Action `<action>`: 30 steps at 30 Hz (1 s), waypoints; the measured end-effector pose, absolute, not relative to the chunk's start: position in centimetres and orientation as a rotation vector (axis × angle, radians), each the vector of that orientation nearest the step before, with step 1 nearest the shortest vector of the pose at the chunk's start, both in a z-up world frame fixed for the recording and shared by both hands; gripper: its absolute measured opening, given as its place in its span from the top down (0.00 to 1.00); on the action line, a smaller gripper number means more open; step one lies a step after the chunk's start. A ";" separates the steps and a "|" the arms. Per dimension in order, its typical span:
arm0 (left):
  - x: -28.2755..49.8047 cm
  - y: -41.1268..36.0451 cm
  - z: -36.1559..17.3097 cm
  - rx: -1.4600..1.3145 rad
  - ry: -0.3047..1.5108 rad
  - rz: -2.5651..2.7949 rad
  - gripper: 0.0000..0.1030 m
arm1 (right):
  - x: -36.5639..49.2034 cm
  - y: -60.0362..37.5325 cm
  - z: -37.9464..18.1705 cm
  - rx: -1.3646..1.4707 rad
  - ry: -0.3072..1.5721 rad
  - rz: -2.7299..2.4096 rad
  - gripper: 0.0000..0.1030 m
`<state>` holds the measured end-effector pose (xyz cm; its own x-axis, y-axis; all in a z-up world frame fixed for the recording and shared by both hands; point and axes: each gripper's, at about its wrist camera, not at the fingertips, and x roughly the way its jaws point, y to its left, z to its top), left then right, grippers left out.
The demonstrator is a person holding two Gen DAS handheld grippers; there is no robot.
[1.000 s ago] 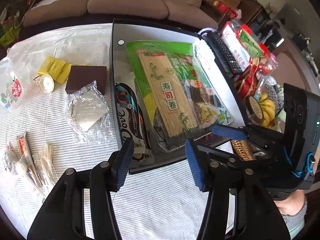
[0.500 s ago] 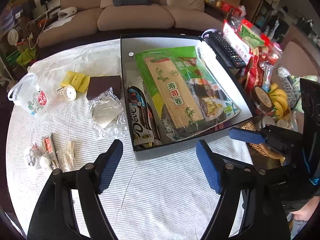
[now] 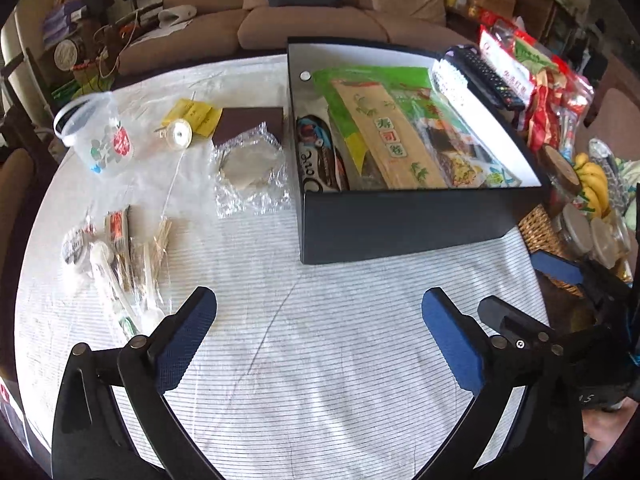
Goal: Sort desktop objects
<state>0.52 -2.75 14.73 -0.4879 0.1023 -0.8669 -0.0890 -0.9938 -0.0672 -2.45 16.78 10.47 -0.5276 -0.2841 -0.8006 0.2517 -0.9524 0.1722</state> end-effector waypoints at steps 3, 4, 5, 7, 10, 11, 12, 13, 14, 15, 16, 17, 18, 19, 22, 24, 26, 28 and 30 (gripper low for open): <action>1.7 -2.5 12.4 -1.550 0.009 2.616 0.00 | -2.2 18.0 8.9 1.336 -0.112 -2.540 0.00; 1.9 -2.5 11.8 -1.558 0.009 2.617 0.00 | -2.1 18.3 8.4 1.339 -0.128 -2.553 0.00; 2.2 -2.6 11.1 -1.565 0.001 2.620 0.00 | -2.0 18.6 8.0 1.337 -0.140 -2.564 0.00; 2.5 -3.0 10.0 -1.571 -0.028 2.628 0.00 | -1.8 18.8 7.2 1.332 -0.147 -2.584 0.00; 2.9 -3.4 8.2 -1.571 -0.083 2.632 0.00 | -1.4 18.2 6.0 1.324 -0.108 -2.589 0.00; 3.0 -3.4 7.7 -1.564 -0.091 2.639 0.00 | -1.3 17.9 5.6 1.327 -0.085 -2.586 0.00; 3.1 -3.4 7.3 -1.556 -0.092 2.651 0.00 | -1.2 17.6 5.2 1.333 -0.067 -2.580 0.00; 3.1 -3.4 7.0 -1.546 -0.096 2.660 0.00 | -1.2 17.3 4.7 1.343 -0.053 -2.571 0.00; 3.1 -3.4 6.8 -1.540 -0.102 2.665 0.00 | -1.4 17.2 4.3 1.354 -0.042 -2.565 0.00; 2.9 -3.4 6.6 -1.538 -0.105 2.666 0.00 | -1.5 17.0 4.0 1.360 -0.033 -2.562 0.00; 2.7 -3.3 6.4 -1.541 -0.105 2.663 0.00 | -1.6 16.9 3.7 1.360 -0.021 -2.562 0.00; 2.5 -3.3 6.3 -1.543 -0.100 2.662 0.00 | -1.7 16.8 3.5 1.359 -0.003 -2.565 0.00; 2.1 -3.3 6.2 -1.544 -0.093 2.662 0.00 | -1.9 16.8 3.3 1.358 0.015 -2.570 0.00; 1.8 -3.2 6.2 -1.544 -0.086 2.664 0.00 | -2.1 16.8 3.2 1.355 0.023 -2.574 0.00; 1.0 -3.1 6.1 -1.538 -0.078 2.673 0.00 | -2.7 17.3 3.3 1.340 -0.019 -2.583 0.00; 0.5 -3.0 6.1 -1.533 -0.066 2.679 0.00 | -3.1 17.5 3.2 1.329 -0.036 -2.596 0.00; 0.0 -2.9 5.9 -1.535 -0.039 2.685 0.00 | -3.5 17.6 2.9 1.331 -0.038 -2.608 0.00; -0.4 -2.9 5.6 -1.540 -0.033 2.686 0.00 | -3.8 17.5 2.5 1.337 -0.041 -2.606 0.00; -0.8 -3.0 5.3 -1.547 -0.043 2.689 0.00 | -4.1 17.2 2.2 1.342 -0.031 -2.601 0.00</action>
